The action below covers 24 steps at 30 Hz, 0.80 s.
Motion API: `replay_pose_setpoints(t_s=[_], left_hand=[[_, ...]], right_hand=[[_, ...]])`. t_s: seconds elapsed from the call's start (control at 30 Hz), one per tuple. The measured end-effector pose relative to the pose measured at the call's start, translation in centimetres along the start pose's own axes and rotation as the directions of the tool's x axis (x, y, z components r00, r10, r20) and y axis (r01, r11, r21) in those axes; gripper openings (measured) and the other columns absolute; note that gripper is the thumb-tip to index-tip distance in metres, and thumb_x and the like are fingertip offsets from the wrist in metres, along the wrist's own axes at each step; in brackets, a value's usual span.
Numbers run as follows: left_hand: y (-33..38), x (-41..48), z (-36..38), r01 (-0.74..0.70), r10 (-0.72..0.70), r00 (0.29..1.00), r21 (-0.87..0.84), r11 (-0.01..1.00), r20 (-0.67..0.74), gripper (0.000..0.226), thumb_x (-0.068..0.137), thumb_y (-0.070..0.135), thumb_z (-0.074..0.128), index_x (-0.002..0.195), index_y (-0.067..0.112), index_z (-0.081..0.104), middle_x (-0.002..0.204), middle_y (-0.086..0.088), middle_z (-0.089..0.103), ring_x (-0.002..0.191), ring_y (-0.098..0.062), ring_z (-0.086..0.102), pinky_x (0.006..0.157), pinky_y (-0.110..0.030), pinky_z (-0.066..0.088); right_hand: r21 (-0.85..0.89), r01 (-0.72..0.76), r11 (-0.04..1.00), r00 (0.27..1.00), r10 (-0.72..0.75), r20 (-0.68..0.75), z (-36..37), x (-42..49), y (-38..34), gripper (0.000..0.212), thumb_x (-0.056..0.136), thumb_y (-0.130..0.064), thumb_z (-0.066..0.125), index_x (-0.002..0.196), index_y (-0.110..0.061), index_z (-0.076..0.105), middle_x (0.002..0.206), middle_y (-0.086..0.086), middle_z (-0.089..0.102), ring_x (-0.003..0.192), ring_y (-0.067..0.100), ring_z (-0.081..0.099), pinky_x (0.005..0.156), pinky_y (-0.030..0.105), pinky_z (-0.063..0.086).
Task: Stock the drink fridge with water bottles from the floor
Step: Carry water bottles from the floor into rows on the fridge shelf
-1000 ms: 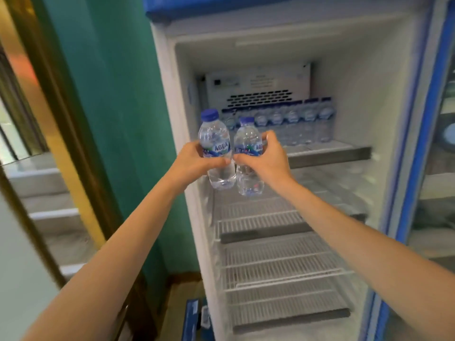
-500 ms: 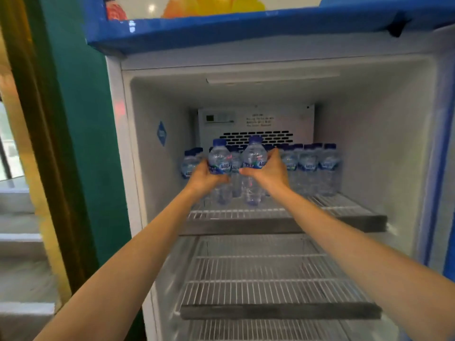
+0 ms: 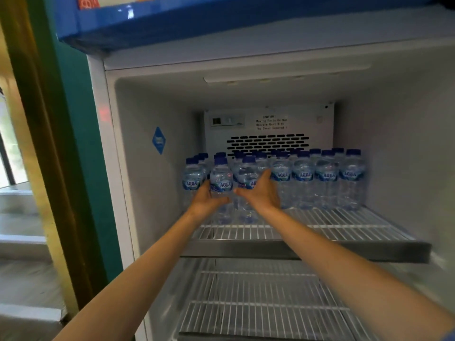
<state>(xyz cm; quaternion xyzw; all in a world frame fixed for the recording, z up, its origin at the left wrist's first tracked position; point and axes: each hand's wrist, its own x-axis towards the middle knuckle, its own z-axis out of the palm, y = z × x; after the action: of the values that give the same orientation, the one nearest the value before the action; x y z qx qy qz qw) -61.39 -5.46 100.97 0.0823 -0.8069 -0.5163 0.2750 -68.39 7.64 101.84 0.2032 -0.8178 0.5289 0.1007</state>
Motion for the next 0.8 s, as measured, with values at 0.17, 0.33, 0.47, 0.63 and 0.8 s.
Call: replay_pose_setpoints(t_s=[0.17, 0.33, 0.47, 0.63, 0.8], left_hand=[[-0.7, -0.6, 0.6, -0.004, 0.014, 0.999, 0.304, 0.953, -0.032, 0.056, 0.075, 0.021, 0.078, 0.125, 0.014, 0.052, 0.114, 0.000, 0.062, 0.104, -0.013, 0.059, 0.095, -0.028, 0.048], [-1.7, 0.4, 1.0, 0.056, -0.045, 0.998, 0.429, 0.902, -0.036, 0.070, 0.064, 0.039, 0.083, 0.120, 0.009, 0.053, 0.110, -0.005, 0.067, 0.101, -0.023, 0.065, 0.088, -0.041, 0.056], [-1.1, 0.4, 1.4, 0.067, -0.041, 0.997, 0.515, 0.854, -0.063, 0.038, 0.079, 0.026, 0.074, 0.109, 0.007, 0.062, 0.103, -0.008, 0.068, 0.096, -0.024, 0.066, 0.085, -0.037, 0.056], [-1.5, 1.0, 1.6, 0.081, -0.028, 0.994, 0.563, 0.823, -0.103, 0.031, 0.084, 0.015, 0.066, 0.113, 0.006, 0.060, 0.105, -0.009, 0.067, 0.097, -0.024, 0.064, 0.073, -0.024, 0.047], [-1.4, 0.9, 1.6, 0.160, -0.077, 0.983, 0.570, 0.806, -0.168, 0.060, 0.088, 0.022, 0.064, 0.133, -0.004, 0.035, 0.120, -0.013, 0.060, 0.107, -0.027, 0.061, 0.079, -0.025, 0.047]], right_hand=[[-0.016, -0.067, 0.998, 0.987, 0.069, 0.144, 0.4, 0.8, 1.2, 0.093, 0.071, -0.020, 0.079, 0.146, -0.015, 0.024, 0.139, 0.009, 0.049, 0.120, 0.030, 0.054, 0.093, 0.037, 0.049], [-0.020, -0.122, 0.992, 0.972, 0.123, 0.202, 0.2, 1.3, 1.8, 0.094, 0.074, -0.007, 0.076, 0.149, -0.015, 0.021, 0.140, 0.012, 0.048, 0.121, 0.030, 0.052, 0.088, 0.033, 0.045], [-0.024, -0.112, 0.993, 0.979, 0.114, 0.168, 0.5, 1.4, 1.6, 0.092, 0.069, -0.012, 0.083, 0.143, -0.011, 0.028, 0.136, 0.011, 0.052, 0.120, 0.032, 0.054, 0.097, 0.040, 0.048], [-0.053, -0.017, 0.998, 0.987, 0.025, 0.157, 1.6, 1.3, 0.8, 0.091, 0.069, -0.020, 0.085, 0.141, -0.009, 0.030, 0.133, 0.011, 0.053, 0.121, 0.031, 0.054, 0.101, 0.044, 0.046], [-0.045, 0.045, 0.998, 0.982, -0.036, 0.186, 2.5, 1.3, 0.5, 0.093, 0.067, -0.021, 0.086, 0.140, -0.009, 0.029, 0.131, 0.010, 0.055, 0.118, 0.028, 0.056, 0.098, 0.041, 0.048]])
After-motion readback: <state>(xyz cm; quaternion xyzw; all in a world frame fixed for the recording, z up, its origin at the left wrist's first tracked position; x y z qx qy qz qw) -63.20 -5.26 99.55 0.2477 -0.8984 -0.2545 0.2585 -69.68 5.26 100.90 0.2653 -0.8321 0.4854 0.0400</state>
